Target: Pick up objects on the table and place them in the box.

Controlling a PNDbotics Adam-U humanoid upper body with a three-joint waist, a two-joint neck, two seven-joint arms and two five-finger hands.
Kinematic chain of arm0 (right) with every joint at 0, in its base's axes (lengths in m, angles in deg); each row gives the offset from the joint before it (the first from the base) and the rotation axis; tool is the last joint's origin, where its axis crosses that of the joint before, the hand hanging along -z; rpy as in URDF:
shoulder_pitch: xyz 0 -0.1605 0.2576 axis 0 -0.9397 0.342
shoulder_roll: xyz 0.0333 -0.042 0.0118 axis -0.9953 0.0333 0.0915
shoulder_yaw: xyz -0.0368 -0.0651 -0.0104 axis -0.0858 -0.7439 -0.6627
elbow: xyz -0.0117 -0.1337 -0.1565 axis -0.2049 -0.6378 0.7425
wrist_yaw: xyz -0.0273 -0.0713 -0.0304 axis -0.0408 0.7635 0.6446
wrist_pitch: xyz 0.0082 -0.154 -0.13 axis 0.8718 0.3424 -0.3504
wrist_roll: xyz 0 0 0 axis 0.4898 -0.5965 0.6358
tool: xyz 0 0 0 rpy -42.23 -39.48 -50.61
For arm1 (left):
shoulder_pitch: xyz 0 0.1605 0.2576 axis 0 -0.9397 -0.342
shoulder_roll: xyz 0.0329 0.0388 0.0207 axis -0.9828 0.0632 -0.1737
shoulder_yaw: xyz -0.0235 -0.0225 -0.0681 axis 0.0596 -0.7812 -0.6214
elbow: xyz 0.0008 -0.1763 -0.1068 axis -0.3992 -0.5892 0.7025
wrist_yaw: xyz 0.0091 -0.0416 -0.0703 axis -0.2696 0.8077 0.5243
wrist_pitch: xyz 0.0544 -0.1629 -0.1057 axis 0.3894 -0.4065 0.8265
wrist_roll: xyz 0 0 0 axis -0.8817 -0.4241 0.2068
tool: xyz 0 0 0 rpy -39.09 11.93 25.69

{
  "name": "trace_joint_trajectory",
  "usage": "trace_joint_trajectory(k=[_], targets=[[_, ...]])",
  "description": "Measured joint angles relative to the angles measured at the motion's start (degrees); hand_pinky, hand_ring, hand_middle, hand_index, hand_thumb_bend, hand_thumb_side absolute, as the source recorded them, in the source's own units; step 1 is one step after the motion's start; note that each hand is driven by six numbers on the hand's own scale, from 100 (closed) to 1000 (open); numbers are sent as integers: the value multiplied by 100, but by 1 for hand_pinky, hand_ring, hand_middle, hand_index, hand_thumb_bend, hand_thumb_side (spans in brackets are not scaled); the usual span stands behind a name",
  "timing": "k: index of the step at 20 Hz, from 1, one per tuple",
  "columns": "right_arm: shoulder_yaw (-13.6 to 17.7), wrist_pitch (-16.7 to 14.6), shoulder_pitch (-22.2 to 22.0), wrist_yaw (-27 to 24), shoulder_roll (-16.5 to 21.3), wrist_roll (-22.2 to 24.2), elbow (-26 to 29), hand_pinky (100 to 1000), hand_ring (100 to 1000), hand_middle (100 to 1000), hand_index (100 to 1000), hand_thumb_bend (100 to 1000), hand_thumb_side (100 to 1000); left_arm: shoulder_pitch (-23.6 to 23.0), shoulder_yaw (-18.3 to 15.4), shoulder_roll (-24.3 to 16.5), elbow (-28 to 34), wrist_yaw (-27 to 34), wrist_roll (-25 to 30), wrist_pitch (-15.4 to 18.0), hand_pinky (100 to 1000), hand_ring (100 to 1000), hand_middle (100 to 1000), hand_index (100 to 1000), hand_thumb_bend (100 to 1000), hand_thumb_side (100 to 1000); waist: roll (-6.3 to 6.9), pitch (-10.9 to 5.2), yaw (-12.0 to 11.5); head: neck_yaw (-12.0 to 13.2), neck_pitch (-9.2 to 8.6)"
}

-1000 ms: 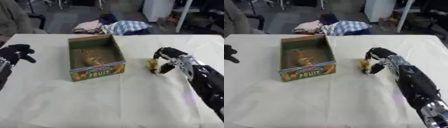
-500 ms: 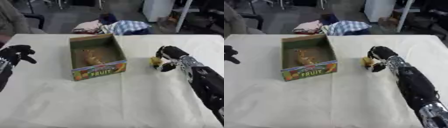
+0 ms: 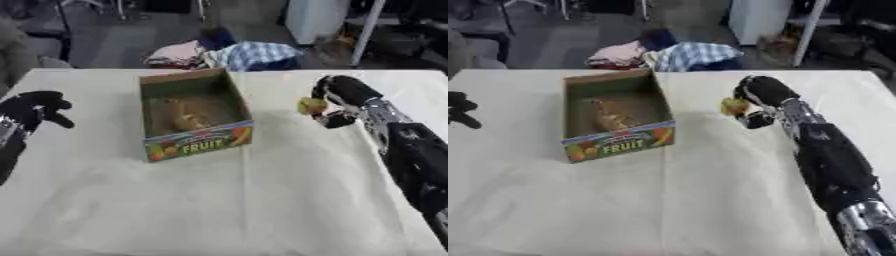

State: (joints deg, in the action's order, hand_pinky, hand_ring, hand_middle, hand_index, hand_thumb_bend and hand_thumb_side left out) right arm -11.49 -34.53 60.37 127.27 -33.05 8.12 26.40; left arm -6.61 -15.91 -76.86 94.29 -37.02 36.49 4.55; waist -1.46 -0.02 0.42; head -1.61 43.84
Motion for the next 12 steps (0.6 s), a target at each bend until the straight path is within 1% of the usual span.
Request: trace_joint_trajectory(k=[5,10,12], targets=[[17,36,230,-299,-408,243,131,626,618,454,540,100,100,32,18,54,1,31,85,9,1000,608,673,803,225,840,36,-1,-133,-63,0],[102,201,322,-334,-818,405,147,630,618,463,555,100,100,129,82,116,2,102,182,0,1000,615,674,804,225,835,70,3,-314,-210,0],[139,273,322,-313,-977,431,131,632,620,474,568,100,128,177,112,155,2,141,219,-7,1000,619,674,804,225,833,76,9,-377,-276,0]])
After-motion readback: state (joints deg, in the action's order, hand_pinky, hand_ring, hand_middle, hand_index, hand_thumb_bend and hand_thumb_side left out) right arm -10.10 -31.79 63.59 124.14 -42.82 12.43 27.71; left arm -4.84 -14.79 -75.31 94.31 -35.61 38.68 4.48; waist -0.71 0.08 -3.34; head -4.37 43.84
